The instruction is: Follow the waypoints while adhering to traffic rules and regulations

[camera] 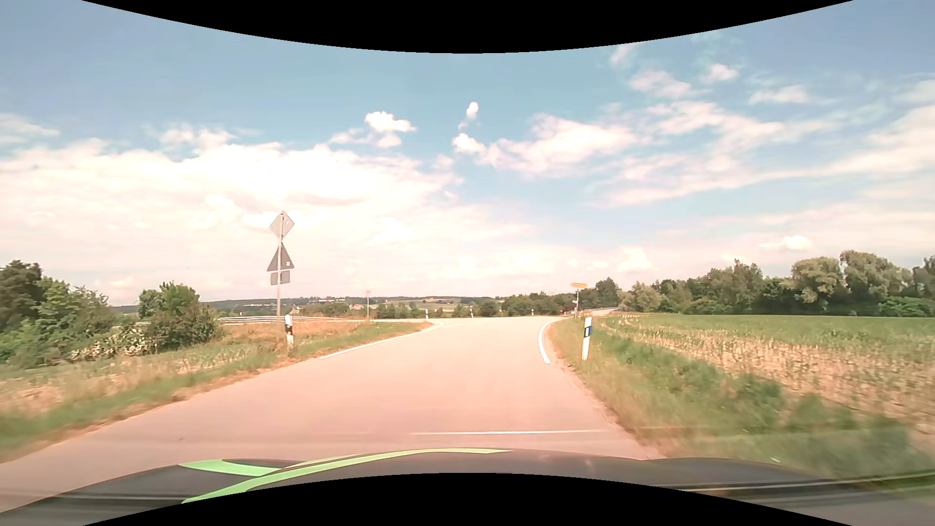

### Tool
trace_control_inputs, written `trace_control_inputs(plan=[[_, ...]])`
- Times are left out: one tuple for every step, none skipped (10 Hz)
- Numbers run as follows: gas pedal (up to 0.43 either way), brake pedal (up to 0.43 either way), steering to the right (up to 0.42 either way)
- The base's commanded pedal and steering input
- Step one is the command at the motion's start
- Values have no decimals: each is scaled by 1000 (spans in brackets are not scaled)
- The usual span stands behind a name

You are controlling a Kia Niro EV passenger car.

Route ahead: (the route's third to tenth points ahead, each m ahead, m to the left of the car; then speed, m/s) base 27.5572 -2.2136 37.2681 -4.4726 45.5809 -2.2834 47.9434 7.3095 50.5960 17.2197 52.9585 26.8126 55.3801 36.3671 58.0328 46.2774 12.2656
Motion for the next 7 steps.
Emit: trace_control_inputs(plan=[[0,128,33],[0,134,33],[0,134,34],[0,134,35],[0,134,39],[0,134,43],[0,140,48]])
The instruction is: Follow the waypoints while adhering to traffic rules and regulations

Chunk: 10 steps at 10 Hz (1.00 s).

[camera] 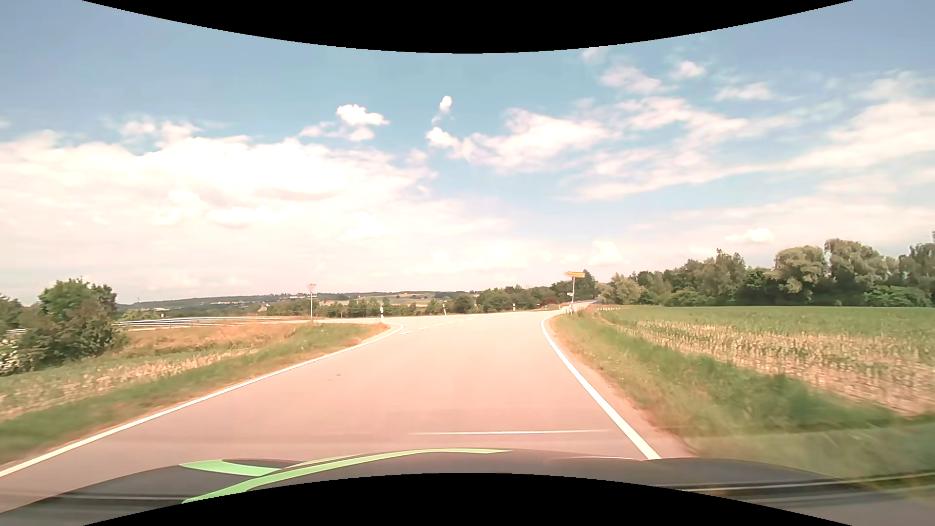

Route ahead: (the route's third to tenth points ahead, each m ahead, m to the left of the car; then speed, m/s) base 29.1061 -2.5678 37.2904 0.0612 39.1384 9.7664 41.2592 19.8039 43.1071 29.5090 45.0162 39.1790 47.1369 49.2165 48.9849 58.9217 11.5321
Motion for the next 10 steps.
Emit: trace_control_inputs(plan=[[0,152,51],[0,159,53],[0,171,55],[0,183,55],[0,183,55],[0,195,55],[0,207,55],[0,213,54],[0,220,53],[0,226,51]])
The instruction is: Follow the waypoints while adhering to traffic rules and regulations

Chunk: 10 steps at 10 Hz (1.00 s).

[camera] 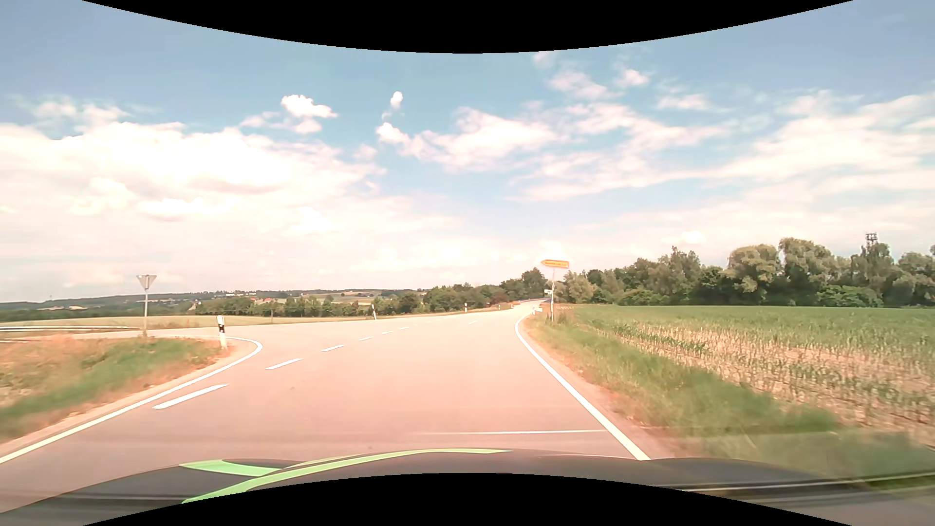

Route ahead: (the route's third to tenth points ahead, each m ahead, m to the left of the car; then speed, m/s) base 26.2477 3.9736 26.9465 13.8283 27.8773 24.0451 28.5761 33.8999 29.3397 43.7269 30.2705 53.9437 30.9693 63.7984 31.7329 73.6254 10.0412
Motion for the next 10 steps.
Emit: trace_control_inputs(plan=[[0,238,49],[0,244,47],[0,250,43],[0,250,36],[0,250,29],[0,250,18],[0,250,8],[0,244,-4],[0,244,-18],[0,238,-32]])
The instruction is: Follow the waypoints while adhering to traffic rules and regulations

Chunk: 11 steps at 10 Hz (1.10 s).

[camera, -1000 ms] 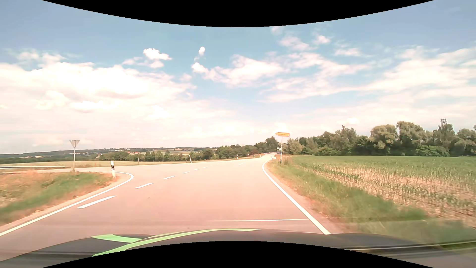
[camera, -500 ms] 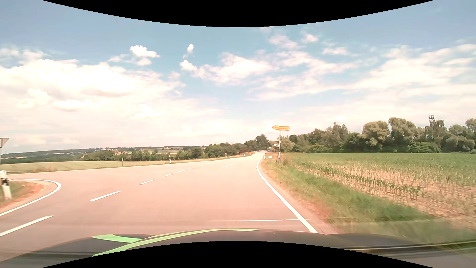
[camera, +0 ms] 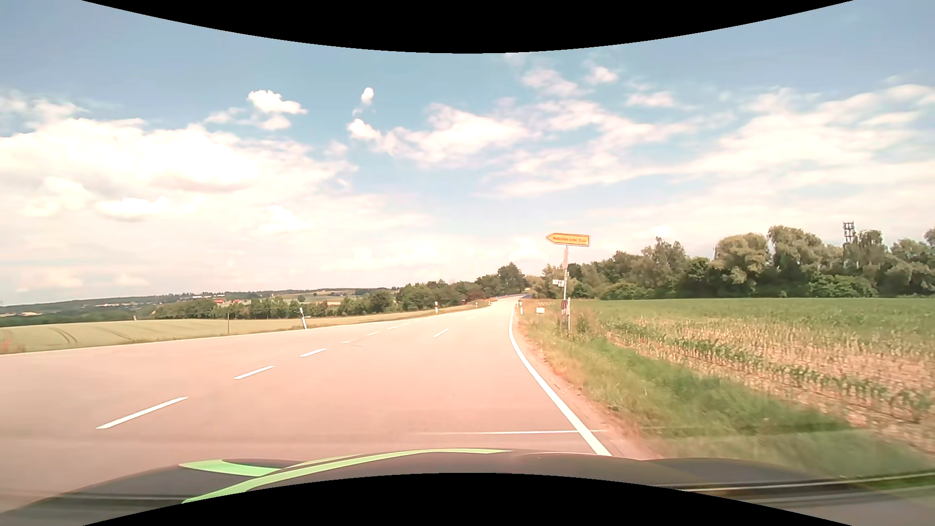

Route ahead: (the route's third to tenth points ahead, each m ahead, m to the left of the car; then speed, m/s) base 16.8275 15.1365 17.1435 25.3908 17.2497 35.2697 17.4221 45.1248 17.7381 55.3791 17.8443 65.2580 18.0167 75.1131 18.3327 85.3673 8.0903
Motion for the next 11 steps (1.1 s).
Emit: trace_control_inputs(plan=[[0,232,-54],[0,232,-73],[0,226,-100],[0,220,-125],[0,213,-160],[0,201,-188],[0,195,-217],[0,195,-247],[0,189,-266],[0,183,-287],[0,171,-306]])
